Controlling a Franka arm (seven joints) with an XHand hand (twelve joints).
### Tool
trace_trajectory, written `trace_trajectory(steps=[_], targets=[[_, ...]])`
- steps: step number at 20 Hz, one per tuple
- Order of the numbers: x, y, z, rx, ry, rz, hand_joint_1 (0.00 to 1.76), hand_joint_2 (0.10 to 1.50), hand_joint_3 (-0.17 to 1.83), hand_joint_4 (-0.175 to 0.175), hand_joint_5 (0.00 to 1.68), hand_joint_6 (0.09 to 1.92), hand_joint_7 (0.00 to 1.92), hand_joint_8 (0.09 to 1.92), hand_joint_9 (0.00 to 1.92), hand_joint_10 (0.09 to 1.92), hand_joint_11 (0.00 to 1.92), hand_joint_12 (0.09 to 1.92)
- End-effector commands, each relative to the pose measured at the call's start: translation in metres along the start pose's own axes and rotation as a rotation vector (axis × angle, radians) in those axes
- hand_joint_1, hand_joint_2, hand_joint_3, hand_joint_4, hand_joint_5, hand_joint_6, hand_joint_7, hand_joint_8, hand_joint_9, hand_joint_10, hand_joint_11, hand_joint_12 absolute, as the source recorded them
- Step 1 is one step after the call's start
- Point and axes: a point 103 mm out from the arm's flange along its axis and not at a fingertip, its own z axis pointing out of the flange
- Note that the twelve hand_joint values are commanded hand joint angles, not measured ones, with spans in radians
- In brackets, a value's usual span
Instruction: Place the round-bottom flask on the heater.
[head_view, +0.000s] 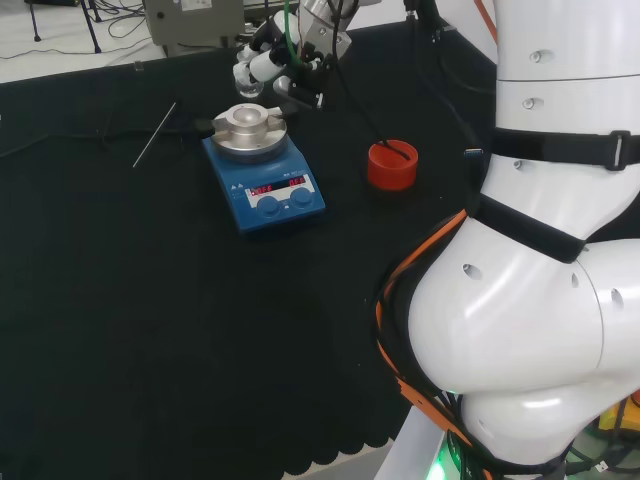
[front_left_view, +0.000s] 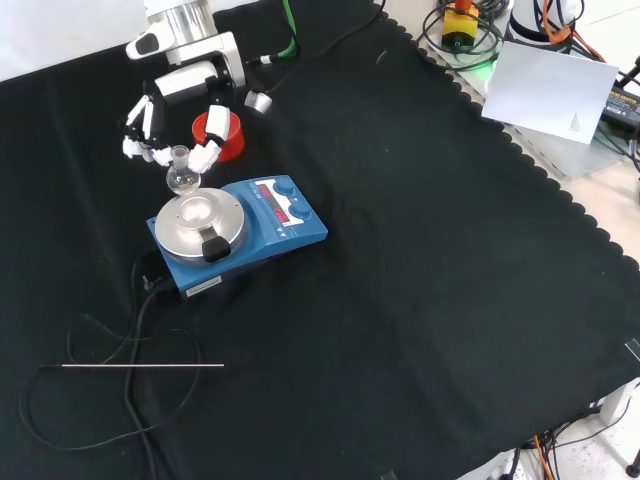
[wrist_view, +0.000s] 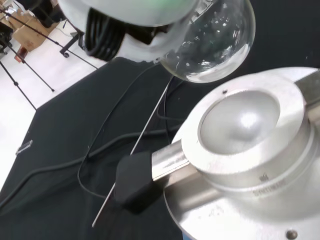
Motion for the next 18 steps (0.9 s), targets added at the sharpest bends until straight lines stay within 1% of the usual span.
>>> trace_trajectory(steps=[1,7,8,12,18], targets=[[0.003,-0.003,0.013,0.031,-0.013,-0.008,1.12,0.61,0.78,0.175,1.23,0.82,0.52,0.6,0.8,0.51,0.55,1.2],[-0.001,-0.003,0.017,0.037,-0.013,0.001,1.12,0.61,0.78,0.175,1.23,0.81,0.52,0.6,0.8,0.51,0.55,1.2],[0.001,-0.003,0.02,0.041,-0.017,0.002,1.12,0.61,0.78,0.175,1.23,0.81,0.52,0.6,0.8,0.51,0.55,1.2],[-0.008,-0.003,0.022,0.047,-0.016,0.02,1.12,0.61,0.78,0.175,1.23,0.81,0.52,0.6,0.8,0.51,0.55,1.2],[-0.013,-0.003,0.027,0.058,-0.039,0.026,1.12,0.61,0.78,0.175,1.23,0.81,0.52,0.6,0.8,0.51,0.54,1.21]])
